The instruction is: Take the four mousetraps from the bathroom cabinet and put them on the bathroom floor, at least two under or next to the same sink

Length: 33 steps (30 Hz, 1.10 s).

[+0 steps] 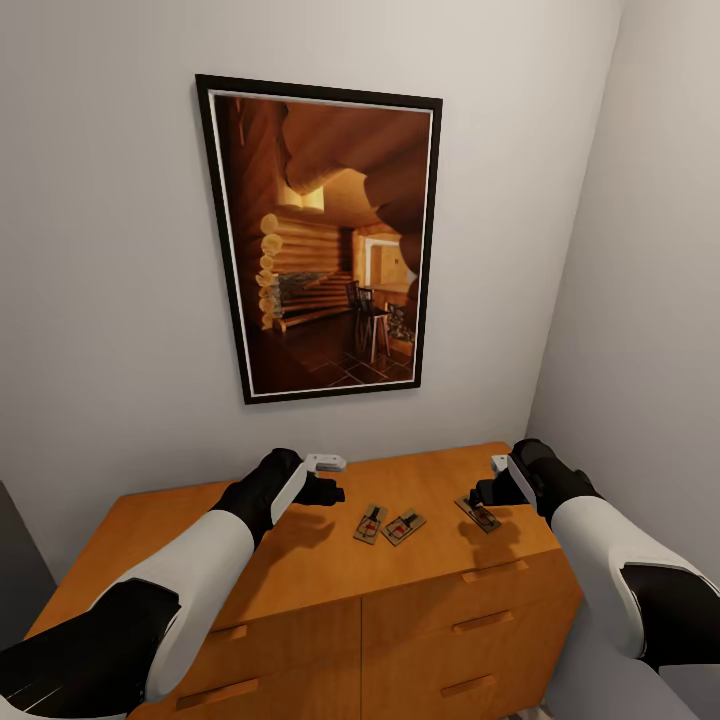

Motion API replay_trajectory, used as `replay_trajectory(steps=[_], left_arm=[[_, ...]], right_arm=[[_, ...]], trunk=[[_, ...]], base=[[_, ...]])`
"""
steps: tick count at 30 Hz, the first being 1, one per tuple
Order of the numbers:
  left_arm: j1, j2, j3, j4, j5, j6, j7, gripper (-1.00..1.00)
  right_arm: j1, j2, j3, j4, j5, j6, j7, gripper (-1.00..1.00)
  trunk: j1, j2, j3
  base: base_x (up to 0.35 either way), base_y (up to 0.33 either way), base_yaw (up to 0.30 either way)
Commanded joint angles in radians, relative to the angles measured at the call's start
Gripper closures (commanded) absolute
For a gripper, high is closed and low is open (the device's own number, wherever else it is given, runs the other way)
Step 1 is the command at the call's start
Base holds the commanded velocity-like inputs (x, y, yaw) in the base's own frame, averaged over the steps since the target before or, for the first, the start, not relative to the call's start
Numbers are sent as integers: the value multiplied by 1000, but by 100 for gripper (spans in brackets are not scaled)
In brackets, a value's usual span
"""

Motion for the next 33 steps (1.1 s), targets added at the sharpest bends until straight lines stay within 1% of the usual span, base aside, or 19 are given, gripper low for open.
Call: replay_trajectory(steps=[1, 33], left_arm=[[-1, 1, -6, -1, 5, 4, 2, -100], [-1, 0, -6, -1, 5, 4, 1, -100]], right_arm=[[-1, 0, -5, -1, 11, 4, 8, -100], [-1, 0, -5, 0, 12, 4, 8, -100]], trunk=[[0, -1, -2], [0, -1, -2]], base=[[0, 0, 0], [0, 0, 0]])
